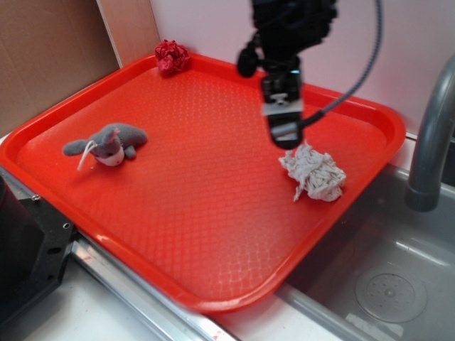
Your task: Grab the white paper.
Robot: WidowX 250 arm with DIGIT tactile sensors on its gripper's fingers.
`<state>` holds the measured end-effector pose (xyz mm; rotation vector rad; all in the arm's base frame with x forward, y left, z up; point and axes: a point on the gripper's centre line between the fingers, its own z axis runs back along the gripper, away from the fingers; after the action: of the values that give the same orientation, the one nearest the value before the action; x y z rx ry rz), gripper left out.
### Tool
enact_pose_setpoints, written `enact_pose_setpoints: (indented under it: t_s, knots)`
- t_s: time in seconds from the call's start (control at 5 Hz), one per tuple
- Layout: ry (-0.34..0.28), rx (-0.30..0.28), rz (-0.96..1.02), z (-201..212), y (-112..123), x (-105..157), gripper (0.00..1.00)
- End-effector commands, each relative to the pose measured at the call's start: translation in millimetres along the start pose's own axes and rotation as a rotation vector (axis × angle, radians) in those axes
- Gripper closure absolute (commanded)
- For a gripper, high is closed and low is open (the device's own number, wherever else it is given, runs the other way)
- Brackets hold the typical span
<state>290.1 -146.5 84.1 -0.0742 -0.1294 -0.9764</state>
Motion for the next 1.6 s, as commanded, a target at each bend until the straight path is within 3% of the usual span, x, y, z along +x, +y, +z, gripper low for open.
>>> enact_pose_setpoints:
  t_s: [0.0,0.2,0.4,0.8,1.0,1.2,1.4]
  knots:
    - [-0.067,-0.070,-0.423,-12.5,-23.5,7.2,0.00]
    - [-0.076,-0.033,-0.429,-3.6,-35.8,-14.9,0.00]
    - [-0.058,-0.037,-0.398,-0.1,-41.1,-22.5,0.00]
    - [-0.028,-0.052,-0.436,-37.1,-43.4,-11.8,0.00]
    - [-0.014,-0.030,-0.487,-56.5,-50.9,-6.1,0.00]
    - [0.015,-0.021,-0.446,-65.5,-52.1,-5.1,1.00]
    - [-0.001,0.004,-0.298,-45.3,-37.5,-9.8,1.00]
